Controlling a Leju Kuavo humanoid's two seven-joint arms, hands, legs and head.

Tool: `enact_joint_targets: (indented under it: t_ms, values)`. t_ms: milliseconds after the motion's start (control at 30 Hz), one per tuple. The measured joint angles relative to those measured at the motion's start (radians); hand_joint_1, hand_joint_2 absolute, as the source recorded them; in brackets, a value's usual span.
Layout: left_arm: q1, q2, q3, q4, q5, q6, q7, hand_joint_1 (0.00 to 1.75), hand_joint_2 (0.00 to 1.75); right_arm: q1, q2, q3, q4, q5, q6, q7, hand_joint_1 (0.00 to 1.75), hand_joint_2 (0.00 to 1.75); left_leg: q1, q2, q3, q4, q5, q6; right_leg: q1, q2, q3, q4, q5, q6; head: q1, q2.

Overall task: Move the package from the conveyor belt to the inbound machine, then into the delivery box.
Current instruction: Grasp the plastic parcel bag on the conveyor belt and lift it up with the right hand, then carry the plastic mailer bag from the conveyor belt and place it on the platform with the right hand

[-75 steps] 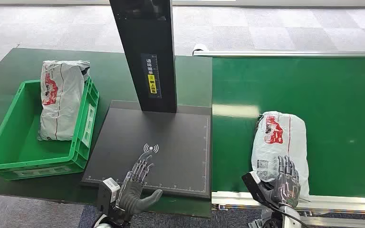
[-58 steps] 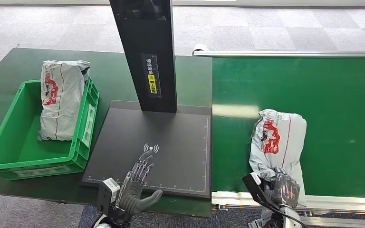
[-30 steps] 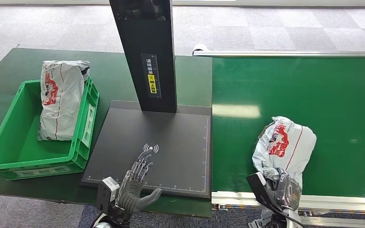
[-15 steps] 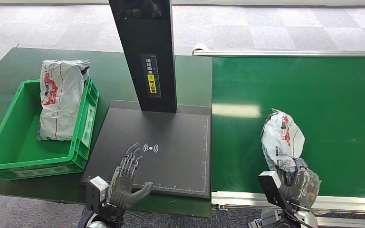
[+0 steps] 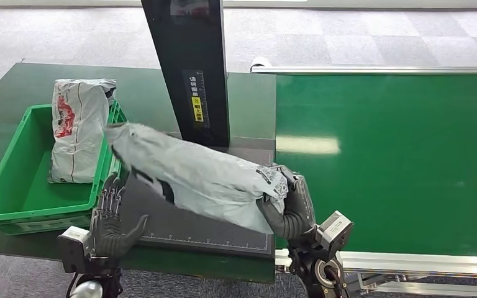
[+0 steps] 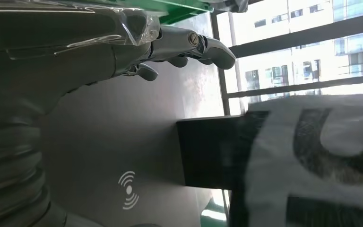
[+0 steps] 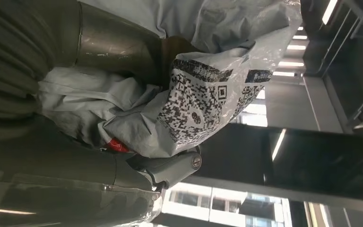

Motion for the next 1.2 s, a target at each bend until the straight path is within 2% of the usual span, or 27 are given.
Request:
enact_joint_targets:
  t_ms: [400, 467, 533, 600, 867, 1000, 1200]
  values:
    - [-0.002, 0.004, 0.02, -0.002, -0.005, 0.004, -0.001, 0.0, 1.75, -0.012, -0.016, 0.079, 0.084, -0.046, 0.042, 0.015, 1.75, 1.75, 0.0, 0.0, 0.0, 0.0, 0.0, 0.0, -0.001, 0.0, 0.0, 0.0, 0.0, 0.0, 0.0, 0.0]
    - [-0.002, 0.004, 0.02, -0.002, -0.007, 0.004, -0.001, 0.0, 1.75, -0.013, -0.016, 0.082, 0.091, -0.047, 0.042, 0.015, 1.47, 1.75, 0.0, 0.0, 0.0, 0.0, 0.0, 0.0, 0.0, 0.0, 0.0, 0.0, 0.0, 0.0, 0.0, 0.0]
    - [-0.002, 0.004, 0.02, -0.002, -0.008, 0.004, -0.001, 0.0, 1.75, -0.013, -0.017, 0.082, 0.097, -0.046, 0.04, 0.017, 0.59, 1.75, 0.0, 0.0, 0.0, 0.0, 0.0, 0.0, 0.0, 0.0, 0.0, 0.0, 0.0, 0.0, 0.0, 0.0]
    - [-0.002, 0.004, 0.021, -0.002, -0.009, 0.004, -0.001, 0.0, 1.75, -0.014, -0.017, 0.081, 0.102, -0.045, 0.033, 0.023, 0.0, 1.75, 0.0, 0.0, 0.0, 0.0, 0.0, 0.0, 0.0, 0.0, 0.0, 0.0, 0.0, 0.0, 0.0, 0.0]
    - [0.002, 0.002, 0.026, -0.003, -0.021, 0.004, -0.001, 0.0, 1.75, -0.024, -0.014, 0.056, 0.165, -0.015, -0.082, 0.148, 0.0, 1.75, 0.0, 0.0, 0.0, 0.0, 0.0, 0.0, -0.001, 0.0, 0.0, 0.0, 0.0, 0.0, 0.0, 0.0]
    - [0.006, -0.002, 0.035, -0.004, -0.025, 0.004, -0.001, 0.0, 1.75, -0.029, -0.012, 0.045, 0.19, 0.029, -0.154, 0.171, 0.0, 1.75, 0.0, 0.0, 0.0, 0.0, 0.0, 0.0, -0.001, 0.0, 0.0, 0.0, 0.0, 0.0, 0.0, 0.0]
    - [0.008, -0.002, 0.042, -0.007, -0.029, 0.004, 0.0, 0.0, 1.75, -0.031, -0.008, 0.027, 0.205, 0.022, -0.168, 0.182, 0.0, 1.75, 0.0, 0.0, 0.0, 0.0, 0.0, 0.0, 0.0, 0.0, 0.0, 0.0, 0.0, 0.0, 0.0, 0.0]
